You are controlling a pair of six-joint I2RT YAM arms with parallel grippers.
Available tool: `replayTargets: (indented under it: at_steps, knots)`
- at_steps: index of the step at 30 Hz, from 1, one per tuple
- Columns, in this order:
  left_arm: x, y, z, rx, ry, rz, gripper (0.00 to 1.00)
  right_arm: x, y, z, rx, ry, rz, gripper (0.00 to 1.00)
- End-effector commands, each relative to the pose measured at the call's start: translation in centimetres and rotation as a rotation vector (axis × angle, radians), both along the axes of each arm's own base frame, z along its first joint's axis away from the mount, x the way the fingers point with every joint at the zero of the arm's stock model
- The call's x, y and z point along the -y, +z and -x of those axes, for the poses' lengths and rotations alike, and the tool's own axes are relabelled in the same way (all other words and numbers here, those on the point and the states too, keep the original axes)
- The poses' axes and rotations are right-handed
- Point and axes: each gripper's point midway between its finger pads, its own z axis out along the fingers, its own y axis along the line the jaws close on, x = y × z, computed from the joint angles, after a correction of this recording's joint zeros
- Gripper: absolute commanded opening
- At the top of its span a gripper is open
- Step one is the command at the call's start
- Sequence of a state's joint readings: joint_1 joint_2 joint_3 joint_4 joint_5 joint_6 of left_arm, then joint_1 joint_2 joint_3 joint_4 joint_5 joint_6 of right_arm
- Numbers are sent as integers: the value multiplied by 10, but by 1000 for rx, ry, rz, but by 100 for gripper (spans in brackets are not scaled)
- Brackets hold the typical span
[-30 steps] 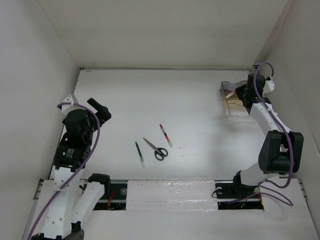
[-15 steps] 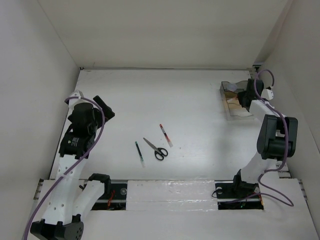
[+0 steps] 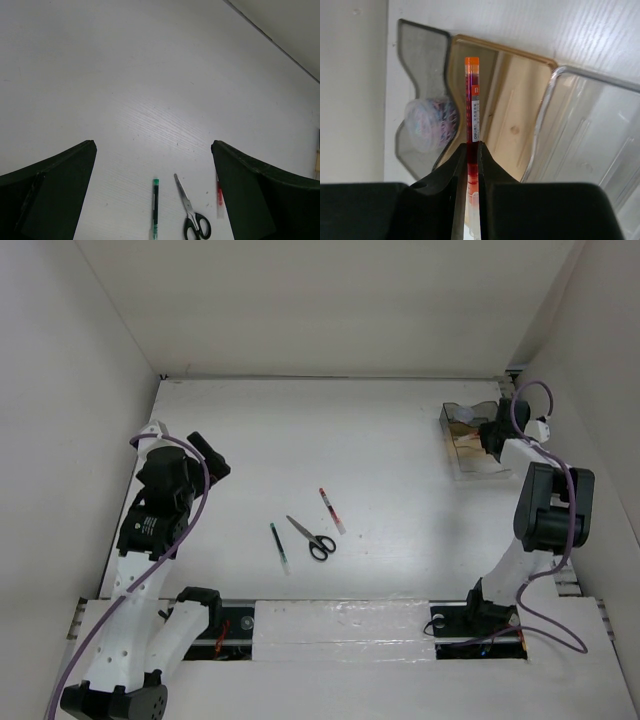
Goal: Sort the stationery into containers
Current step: Place the pen in the storage box, then pick up the pen from the center of the board.
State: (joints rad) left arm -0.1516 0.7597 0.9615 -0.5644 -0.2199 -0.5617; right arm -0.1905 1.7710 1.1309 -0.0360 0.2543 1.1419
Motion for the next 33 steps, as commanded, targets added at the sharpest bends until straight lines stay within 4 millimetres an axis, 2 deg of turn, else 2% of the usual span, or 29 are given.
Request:
replayTargets:
  at_steps: [1,4,7,8,9,12,13,16,18,19,20,22,23,24,25,26,27,28,29,30,32,33]
  knots:
    - [3,13,-4,56,-19,2,100,13,14,-17,65,-32,12,0]
    - [5,13,-4,54,-31,-2,100,11,9,-22,64,-16,-1,1]
    - [5,15,-3,63,-31,-1,100,6,14,-24,102,13,-1,26]
    - [5,15,-3,64,-31,-1,100,6,20,-24,118,13,2,39]
    - [4,11,-3,55,-31,-2,100,6,18,-23,121,13,3,57]
    - [4,15,-2,73,-31,0,100,1,35,-23,150,30,20,71]
    - [4,15,-2,73,-31,0,100,3,35,-23,149,21,26,73]
    - [4,15,-2,73,-31,0,100,1,56,-23,187,35,57,75]
    - [5,13,-4,62,-31,-1,100,-4,77,-23,227,60,89,76]
    - [5,14,-6,61,-36,-11,100,-20,79,-24,236,110,89,76]
    - [5,20,-8,70,-36,-10,100,-26,91,-23,254,132,110,76]
    - [3,19,-11,42,-26,-19,100,-42,106,-24,270,190,156,76]
    - [1,30,-13,58,-4,-11,100,-65,117,-26,297,239,149,76]
    - [1,39,-13,78,-3,-8,100,-80,131,-24,329,273,146,76]
    - [4,46,-15,91,-15,0,100,-95,137,-22,339,312,161,76]
    - [4,67,-15,126,-19,-3,100,-127,142,-20,348,385,173,76]
    - [4,80,-16,152,-19,1,100,-144,142,-15,347,431,190,76]
    - [4,82,-20,134,-24,-12,100,-157,148,-9,346,474,230,76]
    - [7,91,-23,141,-36,-6,100,-190,144,-3,335,555,241,76]
    - [10,110,-26,176,-50,5,100,-210,147,5,338,623,251,76]
    - [24,109,-41,138,-116,18,100,-247,147,17,322,753,316,76]
    - [28,112,-44,134,-136,27,100,-285,137,33,284,863,336,76]
